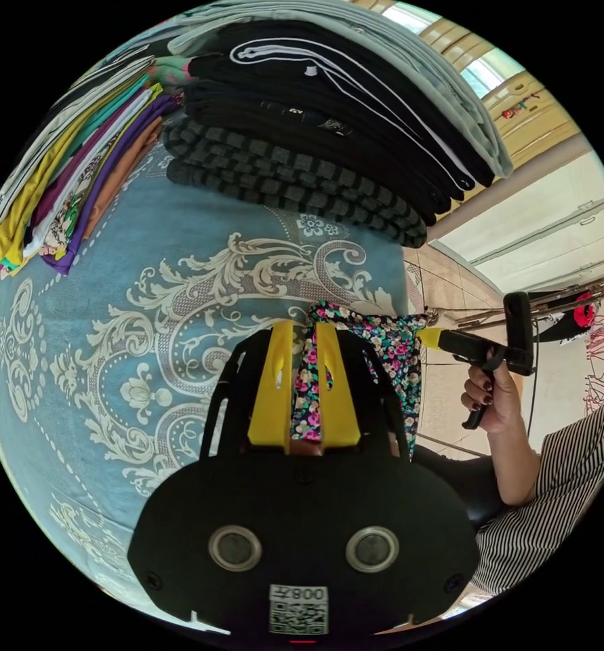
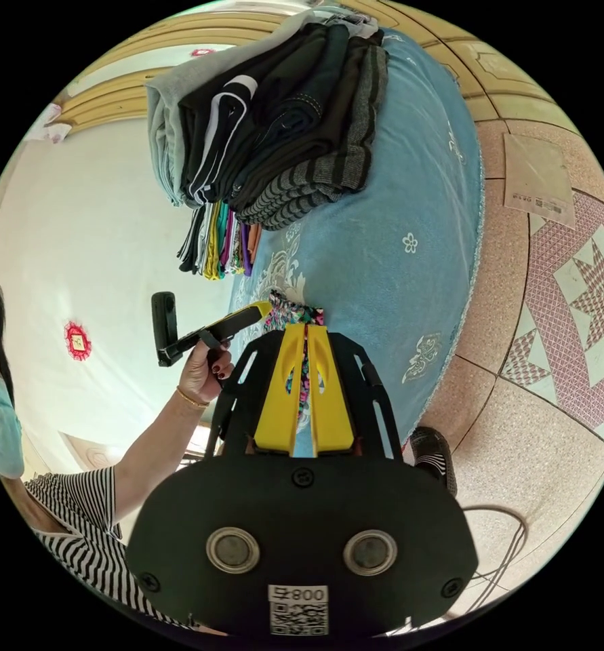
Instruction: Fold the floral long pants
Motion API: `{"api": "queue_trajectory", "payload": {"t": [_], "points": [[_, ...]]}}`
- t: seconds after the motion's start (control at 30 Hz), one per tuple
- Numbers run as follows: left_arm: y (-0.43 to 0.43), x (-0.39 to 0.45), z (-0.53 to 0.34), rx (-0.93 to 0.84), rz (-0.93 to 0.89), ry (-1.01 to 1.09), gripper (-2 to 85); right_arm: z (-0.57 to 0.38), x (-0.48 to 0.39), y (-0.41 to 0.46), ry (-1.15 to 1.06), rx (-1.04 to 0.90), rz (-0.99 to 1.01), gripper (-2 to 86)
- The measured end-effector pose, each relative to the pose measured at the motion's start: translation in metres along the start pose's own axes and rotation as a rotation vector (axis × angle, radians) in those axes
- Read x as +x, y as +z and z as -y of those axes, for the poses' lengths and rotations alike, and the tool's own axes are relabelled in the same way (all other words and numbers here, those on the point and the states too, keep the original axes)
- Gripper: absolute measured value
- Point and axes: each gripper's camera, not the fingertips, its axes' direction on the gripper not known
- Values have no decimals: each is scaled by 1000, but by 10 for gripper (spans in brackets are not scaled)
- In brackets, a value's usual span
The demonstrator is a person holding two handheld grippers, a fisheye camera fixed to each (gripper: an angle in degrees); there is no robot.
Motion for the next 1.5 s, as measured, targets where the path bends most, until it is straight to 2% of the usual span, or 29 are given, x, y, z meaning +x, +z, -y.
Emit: {"api": "queue_trajectory", "payload": {"t": [0.23,0.53,0.63,1.03,1.37,1.5], "points": [[-7,-31,-1,38,-109,-30,80,-3,-4,-9,5,55,-41,68],[-15,-63,-2,55,-188,-87,88,-9,-7,-22,6,159,5,73],[-20,-68,-1,74,-207,-80,95,-8,-8,-10,7,98,0,78],[-28,-97,-2,99,-365,-181,104,-8,-15,8,-19,67,-39,84],[-43,-48,18,45,-46,-44,90,-5,-22,32,-75,34,-140,43],[-52,-37,21,39,-10,-16,90,-3,-19,40,-64,37,-139,28]]}}
